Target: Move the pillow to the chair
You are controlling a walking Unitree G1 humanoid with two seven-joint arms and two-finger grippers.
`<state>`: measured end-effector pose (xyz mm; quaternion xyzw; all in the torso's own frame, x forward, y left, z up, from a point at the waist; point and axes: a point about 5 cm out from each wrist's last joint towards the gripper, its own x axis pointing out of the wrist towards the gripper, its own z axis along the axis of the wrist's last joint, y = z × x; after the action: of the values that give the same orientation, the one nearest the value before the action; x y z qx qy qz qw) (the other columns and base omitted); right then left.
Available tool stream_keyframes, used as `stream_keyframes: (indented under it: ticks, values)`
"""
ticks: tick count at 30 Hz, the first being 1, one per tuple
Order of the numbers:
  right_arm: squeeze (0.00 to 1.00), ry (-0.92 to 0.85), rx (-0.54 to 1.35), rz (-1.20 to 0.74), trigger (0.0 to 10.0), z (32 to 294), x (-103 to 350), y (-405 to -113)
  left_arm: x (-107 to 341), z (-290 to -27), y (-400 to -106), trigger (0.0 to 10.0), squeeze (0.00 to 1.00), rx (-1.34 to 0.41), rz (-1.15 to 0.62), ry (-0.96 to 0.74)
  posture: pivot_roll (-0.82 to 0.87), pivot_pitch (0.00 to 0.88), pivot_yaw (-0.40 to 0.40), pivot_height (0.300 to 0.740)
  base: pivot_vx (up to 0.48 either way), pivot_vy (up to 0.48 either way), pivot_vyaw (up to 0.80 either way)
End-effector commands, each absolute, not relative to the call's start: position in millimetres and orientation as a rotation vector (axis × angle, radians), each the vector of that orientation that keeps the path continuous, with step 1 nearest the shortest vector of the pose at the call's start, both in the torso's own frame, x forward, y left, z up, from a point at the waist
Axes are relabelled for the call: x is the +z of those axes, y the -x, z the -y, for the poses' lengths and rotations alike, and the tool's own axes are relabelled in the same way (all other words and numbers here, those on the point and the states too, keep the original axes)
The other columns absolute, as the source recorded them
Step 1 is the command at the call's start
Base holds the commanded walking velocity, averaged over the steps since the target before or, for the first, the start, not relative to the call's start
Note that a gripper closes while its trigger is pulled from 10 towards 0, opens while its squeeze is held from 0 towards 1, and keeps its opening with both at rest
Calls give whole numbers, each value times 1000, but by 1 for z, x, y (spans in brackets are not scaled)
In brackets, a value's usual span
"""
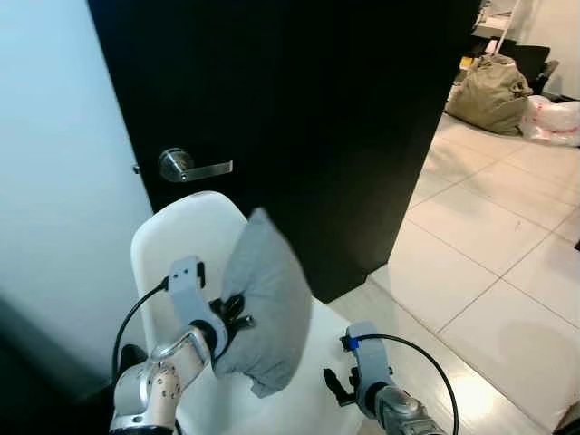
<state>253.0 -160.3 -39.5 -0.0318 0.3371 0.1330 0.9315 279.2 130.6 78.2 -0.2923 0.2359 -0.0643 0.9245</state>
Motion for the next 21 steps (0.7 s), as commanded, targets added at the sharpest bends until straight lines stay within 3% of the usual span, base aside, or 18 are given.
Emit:
stream_keyframes:
  ticks: [1,10,21]
  values:
    - [0,73,277,-714,10000,162,-43,-249,59,-131,-269,10000,0,-67,-559,611,38,12,-22,740,0,0,0]
    - [0,85,254,-733,10000,163,-42,-251,50,-143,-269,10000,0,-12,-579,562,32,3,-25,735,0,0,0]
    - [0,73,226,-745,10000,167,-41,-253,74,-132,-286,10000,0,-226,-463,442,26,9,-27,680,0,0,0]
